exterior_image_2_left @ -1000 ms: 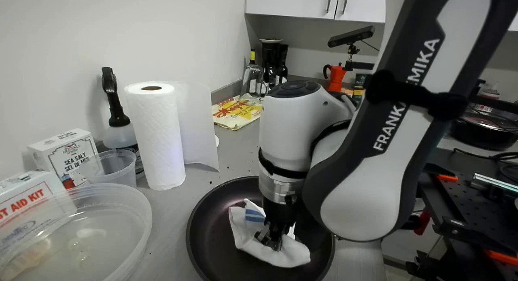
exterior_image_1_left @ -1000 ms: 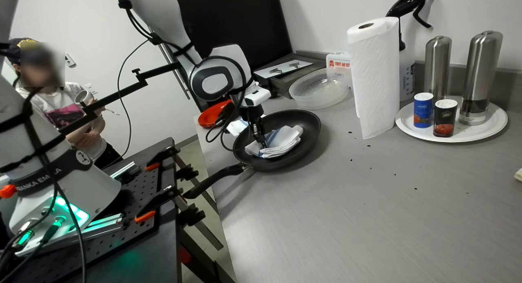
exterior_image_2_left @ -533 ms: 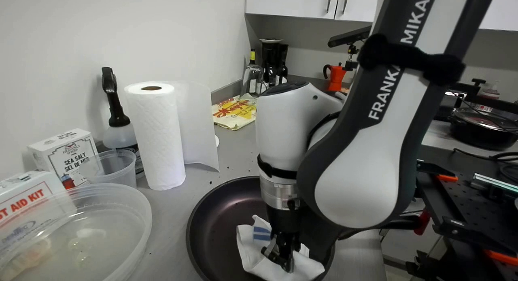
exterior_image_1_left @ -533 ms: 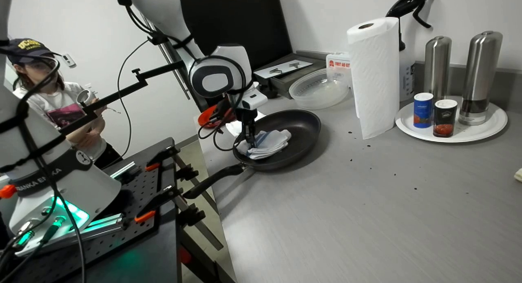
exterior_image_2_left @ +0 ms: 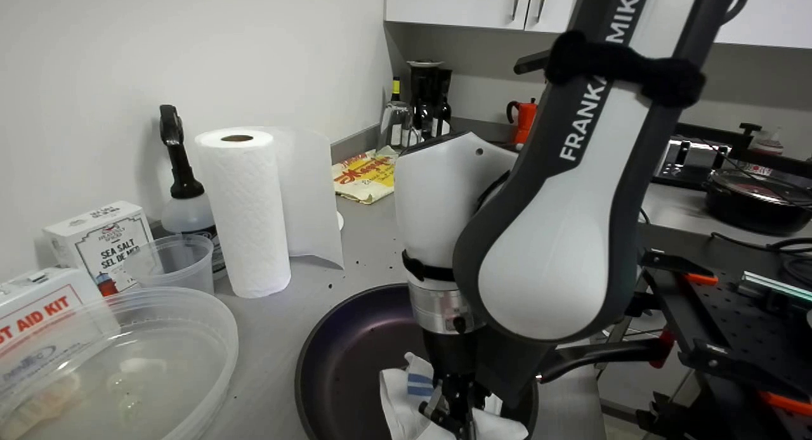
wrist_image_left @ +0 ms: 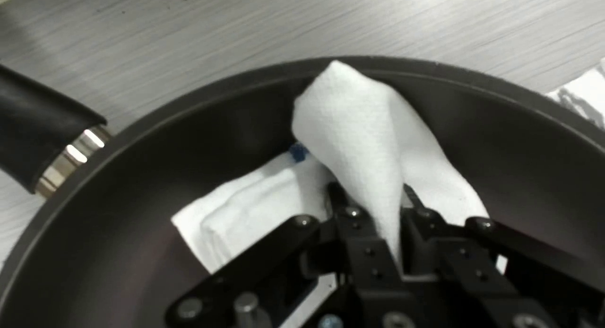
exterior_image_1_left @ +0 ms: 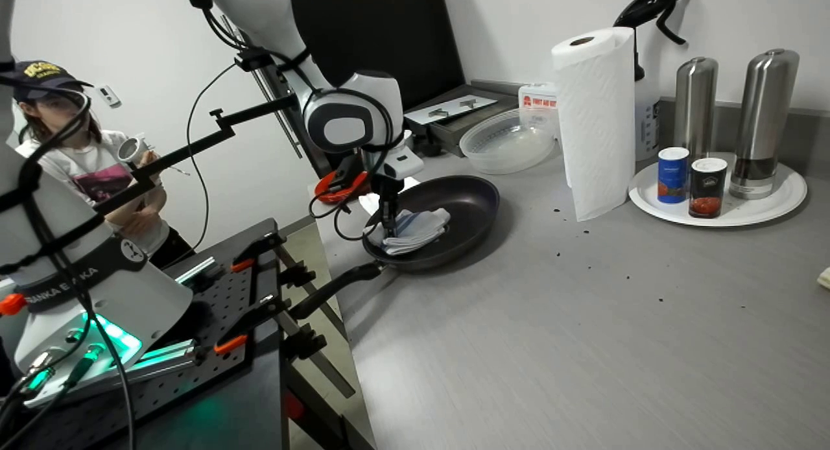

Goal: Use the towel to wipe the pan

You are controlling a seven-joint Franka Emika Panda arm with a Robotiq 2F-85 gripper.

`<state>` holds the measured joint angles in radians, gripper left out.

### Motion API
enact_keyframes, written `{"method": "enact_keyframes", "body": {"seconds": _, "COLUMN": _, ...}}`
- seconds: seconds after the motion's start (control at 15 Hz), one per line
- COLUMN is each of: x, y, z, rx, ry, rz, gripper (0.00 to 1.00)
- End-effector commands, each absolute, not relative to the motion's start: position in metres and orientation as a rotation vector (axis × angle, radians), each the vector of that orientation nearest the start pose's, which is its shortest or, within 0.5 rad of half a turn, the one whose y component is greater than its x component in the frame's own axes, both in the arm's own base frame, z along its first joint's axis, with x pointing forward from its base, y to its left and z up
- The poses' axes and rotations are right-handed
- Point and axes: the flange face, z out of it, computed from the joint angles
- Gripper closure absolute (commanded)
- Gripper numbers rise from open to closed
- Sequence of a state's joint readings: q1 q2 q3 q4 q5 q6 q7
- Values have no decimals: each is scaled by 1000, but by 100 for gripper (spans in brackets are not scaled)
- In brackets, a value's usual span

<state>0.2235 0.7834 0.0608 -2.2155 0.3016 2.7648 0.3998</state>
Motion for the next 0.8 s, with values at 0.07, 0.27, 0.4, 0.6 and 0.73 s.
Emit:
{"method": "enact_keyframes", "body": {"seconds": 0.07, "x": 457, "y": 133, "z": -3, "rx": -2989, "ry": 593, "rz": 492, "gripper": 96}}
{"method": "enact_keyframes", "body": {"seconds": 0.27, "x": 463, "y": 132, "z": 2, "rx": -2983, "ry": 575, "rz": 489, "gripper": 96}}
{"method": "enact_keyframes", "body": {"seconds": 0.4, "x": 468, "y": 131, "z": 9, "rx": -2954, "ry": 532, "rz": 527, "gripper": 96}}
{"method": "enact_keyframes", "body": {"seconds": 0.6, "x": 475, "y": 128, "z": 14, "rx": -2915, "ry": 488, "rz": 586, "gripper": 96}}
{"method": "enact_keyframes", "body": {"seconds": 0.73, "x": 480, "y": 124, "z": 18, "rx": -2881, "ry": 454, "rz": 636, "gripper": 96}}
